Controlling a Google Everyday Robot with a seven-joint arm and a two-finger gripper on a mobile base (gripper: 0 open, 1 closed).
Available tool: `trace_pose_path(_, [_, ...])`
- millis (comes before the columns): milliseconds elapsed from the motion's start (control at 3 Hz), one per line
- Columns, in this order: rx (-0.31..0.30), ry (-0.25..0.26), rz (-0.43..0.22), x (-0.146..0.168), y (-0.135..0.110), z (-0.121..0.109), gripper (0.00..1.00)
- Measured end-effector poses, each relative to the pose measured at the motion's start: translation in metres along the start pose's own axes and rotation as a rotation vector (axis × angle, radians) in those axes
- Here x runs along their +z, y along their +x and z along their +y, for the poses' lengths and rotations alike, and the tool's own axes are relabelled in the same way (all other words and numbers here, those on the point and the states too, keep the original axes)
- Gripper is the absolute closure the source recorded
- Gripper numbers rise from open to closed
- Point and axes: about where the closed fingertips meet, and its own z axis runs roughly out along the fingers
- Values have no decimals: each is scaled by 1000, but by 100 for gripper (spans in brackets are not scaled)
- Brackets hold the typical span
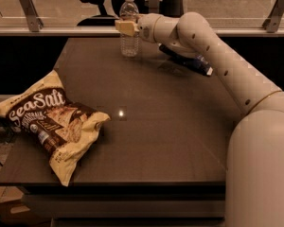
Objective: Pick water bottle
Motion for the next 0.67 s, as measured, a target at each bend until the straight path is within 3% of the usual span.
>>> trace_pose_path(667, [-16, -6, -17, -12, -9, 4, 100])
